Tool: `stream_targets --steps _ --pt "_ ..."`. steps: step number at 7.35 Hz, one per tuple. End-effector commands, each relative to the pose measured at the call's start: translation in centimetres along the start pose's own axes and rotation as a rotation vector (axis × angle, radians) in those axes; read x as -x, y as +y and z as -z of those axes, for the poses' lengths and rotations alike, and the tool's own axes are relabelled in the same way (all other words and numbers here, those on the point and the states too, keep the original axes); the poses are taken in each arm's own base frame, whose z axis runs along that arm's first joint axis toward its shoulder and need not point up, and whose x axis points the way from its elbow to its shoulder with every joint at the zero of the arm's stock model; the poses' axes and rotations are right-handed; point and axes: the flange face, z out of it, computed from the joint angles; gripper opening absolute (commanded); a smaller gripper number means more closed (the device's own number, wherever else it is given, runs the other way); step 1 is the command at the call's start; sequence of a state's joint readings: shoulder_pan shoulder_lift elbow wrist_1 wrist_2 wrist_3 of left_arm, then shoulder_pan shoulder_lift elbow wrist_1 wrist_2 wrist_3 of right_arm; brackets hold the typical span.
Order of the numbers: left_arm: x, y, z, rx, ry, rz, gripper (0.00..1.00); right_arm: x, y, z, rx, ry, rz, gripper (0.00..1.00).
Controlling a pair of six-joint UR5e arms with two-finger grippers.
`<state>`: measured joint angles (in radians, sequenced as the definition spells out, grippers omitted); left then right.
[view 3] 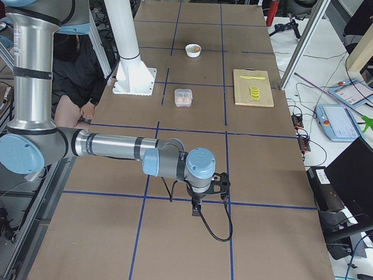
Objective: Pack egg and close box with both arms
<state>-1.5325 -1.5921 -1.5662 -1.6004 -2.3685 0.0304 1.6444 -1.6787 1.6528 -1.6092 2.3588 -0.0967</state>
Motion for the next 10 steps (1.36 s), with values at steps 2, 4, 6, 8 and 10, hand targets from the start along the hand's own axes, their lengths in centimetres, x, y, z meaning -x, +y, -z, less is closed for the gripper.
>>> stream_targets --steps 2,4,6,8,10 --pt "-1.6 -1.1 1.4 -0.031 0.007 -0.029 1.00 0.6 -0.5 0.5 -0.013 -0.010 0.012 1.00" --pt "-4.8 -3.5 4.6 -0.167 0.003 -0.169 1.00 1.7 -1.0 1.3 -0.030 -0.034 0.030 1.00" --pt "-9.1 -7.3 7.6 -0.323 -0.003 -0.348 1.00 4.8 -2.2 4.1 -0.086 -0.032 0.095 1.00" --pt "-13.2 -9.1 8.3 -0.336 0.014 -0.415 1.00 4.7 -3.1 3.9 -0.081 -0.064 0.070 1.00" --pt "-21.1 -10.0 4.4 -0.264 0.109 -0.249 1.00 5.0 -3.2 3.9 -0.082 -0.078 0.073 1.00"
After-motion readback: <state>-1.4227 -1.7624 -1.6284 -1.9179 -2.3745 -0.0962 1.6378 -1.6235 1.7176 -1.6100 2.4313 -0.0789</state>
